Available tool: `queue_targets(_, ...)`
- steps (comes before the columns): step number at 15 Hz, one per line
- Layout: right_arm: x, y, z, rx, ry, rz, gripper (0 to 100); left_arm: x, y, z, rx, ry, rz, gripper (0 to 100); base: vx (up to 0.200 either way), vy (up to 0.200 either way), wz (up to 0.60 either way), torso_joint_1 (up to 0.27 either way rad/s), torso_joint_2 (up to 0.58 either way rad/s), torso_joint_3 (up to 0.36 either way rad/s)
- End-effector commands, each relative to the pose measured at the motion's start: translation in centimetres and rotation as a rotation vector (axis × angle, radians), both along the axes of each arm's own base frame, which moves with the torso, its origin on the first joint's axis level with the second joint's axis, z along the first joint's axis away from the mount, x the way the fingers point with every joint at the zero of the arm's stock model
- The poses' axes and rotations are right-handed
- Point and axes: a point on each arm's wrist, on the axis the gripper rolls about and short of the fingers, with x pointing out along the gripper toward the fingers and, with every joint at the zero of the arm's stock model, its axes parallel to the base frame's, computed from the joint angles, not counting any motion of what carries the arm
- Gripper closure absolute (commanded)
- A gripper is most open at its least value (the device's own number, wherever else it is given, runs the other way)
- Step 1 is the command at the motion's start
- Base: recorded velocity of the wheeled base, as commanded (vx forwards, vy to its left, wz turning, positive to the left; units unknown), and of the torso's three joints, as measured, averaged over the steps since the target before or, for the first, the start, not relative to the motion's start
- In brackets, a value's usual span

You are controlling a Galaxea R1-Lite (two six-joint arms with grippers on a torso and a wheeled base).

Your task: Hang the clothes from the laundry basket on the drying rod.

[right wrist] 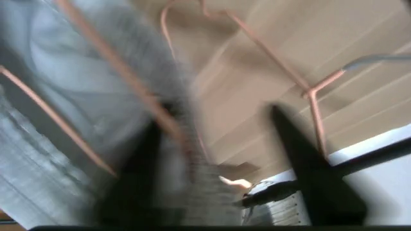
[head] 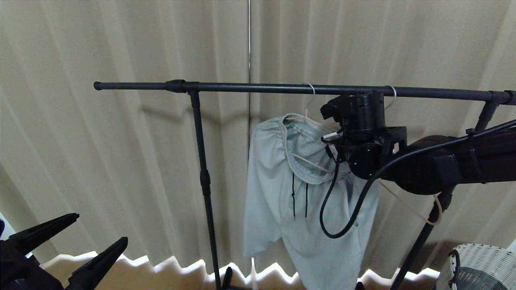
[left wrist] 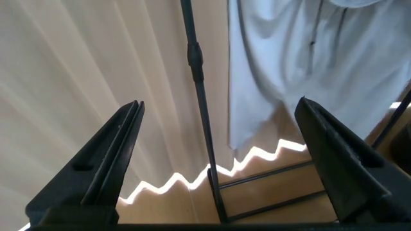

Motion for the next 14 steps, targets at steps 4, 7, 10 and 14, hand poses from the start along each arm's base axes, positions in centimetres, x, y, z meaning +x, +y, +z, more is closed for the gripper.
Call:
queue_targets(4,-1.0,-0.3,0.2,0.122,0.015,0.12,0,0.0,0.0,0.0,0.001,0.004,0.001,0,0.0,0.0,0.0,0.0,0.0,0.0)
queue_targets(7,-1.1,0.3,0.3,0.188,-0.031,0.214,0,0.2,0.1,-0.1,0.002,0.01,0.011,0,0.0,0.0,0.0,0.0,0.0,0.0)
queue_targets(10,-2.1,0.0,0.2,0.229,-0.062,0.279,0,0.4,0.2,-0.2,0.004,0.018,0.03,0,0.0,0.0,0.0,0.0,0.0,0.0)
queue_targets(14,-4.8,-1.7,2.0,0.295,-0.194,0.32,0,0.4,0.2,-0.1,0.004,0.017,0.033,0,0.0,0.0,0.0,0.0,0.0,0.0)
